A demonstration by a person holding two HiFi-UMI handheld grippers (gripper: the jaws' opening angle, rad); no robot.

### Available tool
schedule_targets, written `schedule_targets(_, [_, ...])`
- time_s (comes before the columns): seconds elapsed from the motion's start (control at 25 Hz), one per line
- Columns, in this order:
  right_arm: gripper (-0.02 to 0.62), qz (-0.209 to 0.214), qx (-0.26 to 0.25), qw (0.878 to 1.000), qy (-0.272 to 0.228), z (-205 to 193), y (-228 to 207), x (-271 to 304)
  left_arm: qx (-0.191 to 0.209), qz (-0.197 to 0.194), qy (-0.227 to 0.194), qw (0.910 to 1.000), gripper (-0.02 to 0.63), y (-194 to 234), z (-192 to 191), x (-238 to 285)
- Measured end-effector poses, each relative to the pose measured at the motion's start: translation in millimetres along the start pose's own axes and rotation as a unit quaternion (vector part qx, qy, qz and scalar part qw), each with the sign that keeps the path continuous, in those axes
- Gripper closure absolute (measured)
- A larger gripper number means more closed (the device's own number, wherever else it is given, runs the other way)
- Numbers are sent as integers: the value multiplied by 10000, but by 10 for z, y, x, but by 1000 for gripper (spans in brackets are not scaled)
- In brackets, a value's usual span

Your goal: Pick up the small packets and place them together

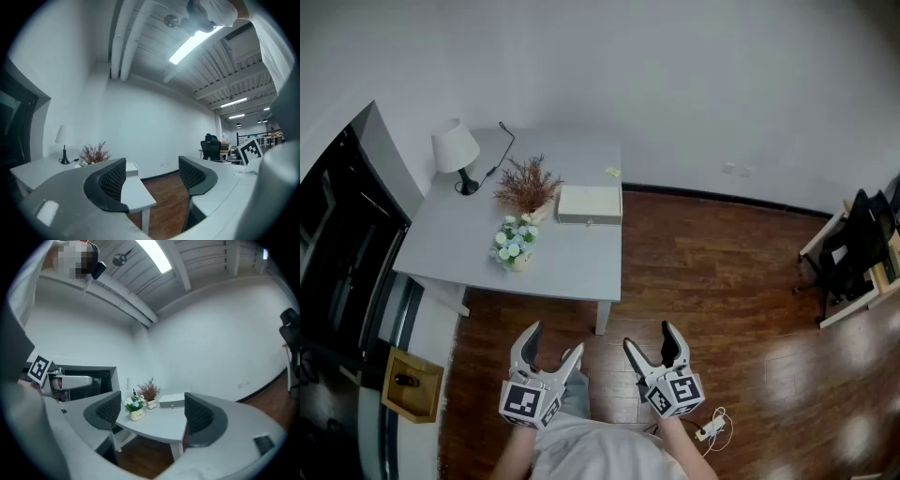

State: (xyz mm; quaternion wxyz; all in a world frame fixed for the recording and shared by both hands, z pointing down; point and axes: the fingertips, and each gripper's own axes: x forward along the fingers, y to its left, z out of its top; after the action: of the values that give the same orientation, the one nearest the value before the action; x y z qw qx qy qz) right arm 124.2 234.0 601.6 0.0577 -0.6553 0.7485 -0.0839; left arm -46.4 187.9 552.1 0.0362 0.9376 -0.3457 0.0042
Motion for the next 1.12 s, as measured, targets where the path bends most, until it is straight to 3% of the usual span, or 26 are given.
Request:
schedule_targets(0.12, [175,188,-214,9996,-59,111,-5,719,66,-207,-89,9997,272,509,111,612])
schedule_targets(0.2, [236,349,-232,9990,-168,236,66,1118,160,-366,-56,9992,271,806,185,913])
schedule_targets(0.32, [236,317,-353,9987,-197,407,50,1721,170,-507,-117,9985,272,1208,319,1289])
schedule_targets(0.56, [236,170,-501,9984,208,343,-74,2625,49,-385,20,9992,272,1877,282,1832])
schedule_targets(0.8, [236,29,-397,9933,1084,-226,-403,3089,-112,-129,261,9995,272,2082,176,2024])
schedule_targets(1.0, [236,-42,-384,9797,1967,-906,-720,3592,-303,-27,282,9991,272,2065,178,2111])
schedule_targets(1.12, [238,61,72,9668,2554,-1332,-812,3939,-142,-2,389,9991,272,2064,135,2121])
